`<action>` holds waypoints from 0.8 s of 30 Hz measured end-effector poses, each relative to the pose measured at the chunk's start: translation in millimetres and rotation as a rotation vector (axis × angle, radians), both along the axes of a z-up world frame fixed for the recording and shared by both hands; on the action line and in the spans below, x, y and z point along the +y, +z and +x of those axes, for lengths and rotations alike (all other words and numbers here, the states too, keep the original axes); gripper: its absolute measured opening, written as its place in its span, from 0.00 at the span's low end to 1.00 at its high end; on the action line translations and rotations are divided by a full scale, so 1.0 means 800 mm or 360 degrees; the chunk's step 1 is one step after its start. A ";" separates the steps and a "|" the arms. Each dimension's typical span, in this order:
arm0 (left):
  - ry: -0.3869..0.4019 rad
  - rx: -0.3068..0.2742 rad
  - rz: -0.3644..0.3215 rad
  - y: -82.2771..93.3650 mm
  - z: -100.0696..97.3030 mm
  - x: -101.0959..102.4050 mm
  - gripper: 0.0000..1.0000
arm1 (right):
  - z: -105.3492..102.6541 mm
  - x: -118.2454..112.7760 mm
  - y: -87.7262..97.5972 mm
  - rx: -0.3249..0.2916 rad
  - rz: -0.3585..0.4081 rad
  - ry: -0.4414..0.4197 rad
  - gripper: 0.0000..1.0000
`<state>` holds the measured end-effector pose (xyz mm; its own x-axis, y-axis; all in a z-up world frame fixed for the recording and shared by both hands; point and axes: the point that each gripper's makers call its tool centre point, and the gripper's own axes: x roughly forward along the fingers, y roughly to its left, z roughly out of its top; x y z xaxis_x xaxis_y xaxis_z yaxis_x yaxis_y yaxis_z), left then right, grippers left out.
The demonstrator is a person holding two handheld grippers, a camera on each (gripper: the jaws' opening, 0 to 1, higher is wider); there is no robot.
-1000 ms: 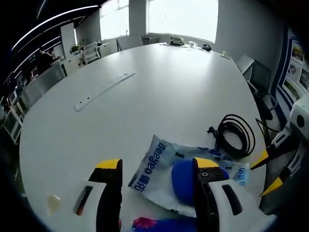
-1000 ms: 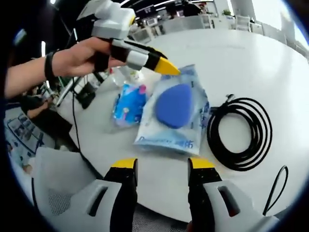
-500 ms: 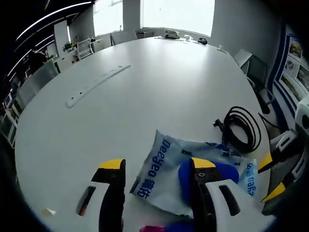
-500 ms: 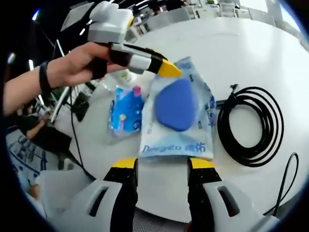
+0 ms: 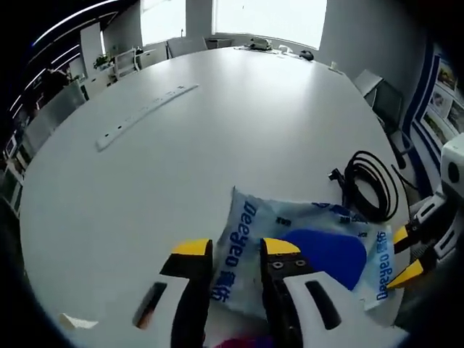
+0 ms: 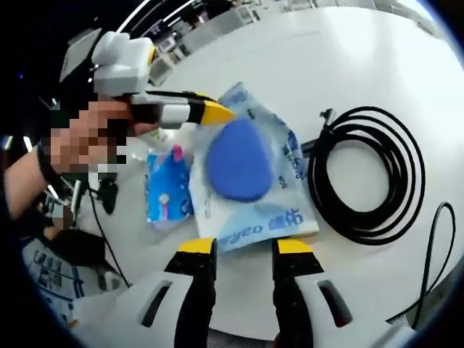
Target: Arrange the tabletop items into an orderly group along one side of the table until the central work area is clear of visible clutter.
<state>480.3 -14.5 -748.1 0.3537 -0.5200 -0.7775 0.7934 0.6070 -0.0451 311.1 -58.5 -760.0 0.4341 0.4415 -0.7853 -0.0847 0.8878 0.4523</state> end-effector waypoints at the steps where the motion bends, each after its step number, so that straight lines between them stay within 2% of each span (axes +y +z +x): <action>1: 0.0005 0.0002 0.0016 -0.001 0.001 0.004 0.16 | 0.000 0.000 -0.002 0.0008 -0.0008 -0.0004 0.23; 3: 0.0008 0.0003 0.0015 -0.001 0.000 0.006 0.13 | 0.000 -0.002 -0.003 0.0011 -0.0036 -0.0004 0.21; 7: 0.0001 -0.0007 0.0031 -0.001 -0.001 0.009 0.06 | -0.001 0.003 -0.004 0.0040 0.0020 -0.0011 0.17; 9: 0.0002 0.0003 0.0031 -0.002 -0.003 0.009 0.01 | 0.000 0.003 -0.003 0.0038 0.0025 -0.0026 0.12; 11: 0.0000 -0.0005 0.0040 -0.001 -0.005 0.010 0.00 | -0.002 0.007 0.000 0.0034 0.0028 -0.0020 0.07; 14: 0.0021 0.0002 0.0040 0.002 -0.006 0.013 0.00 | 0.000 0.008 0.000 -0.0012 -0.0055 0.0057 0.06; 17: 0.0047 0.0006 0.0049 0.005 -0.009 0.020 0.00 | -0.001 0.009 0.002 0.0009 -0.0028 0.0033 0.05; 24: 0.0112 -0.0013 0.0040 0.018 -0.013 0.030 0.00 | 0.000 0.010 0.009 -0.0019 -0.0048 0.0076 0.03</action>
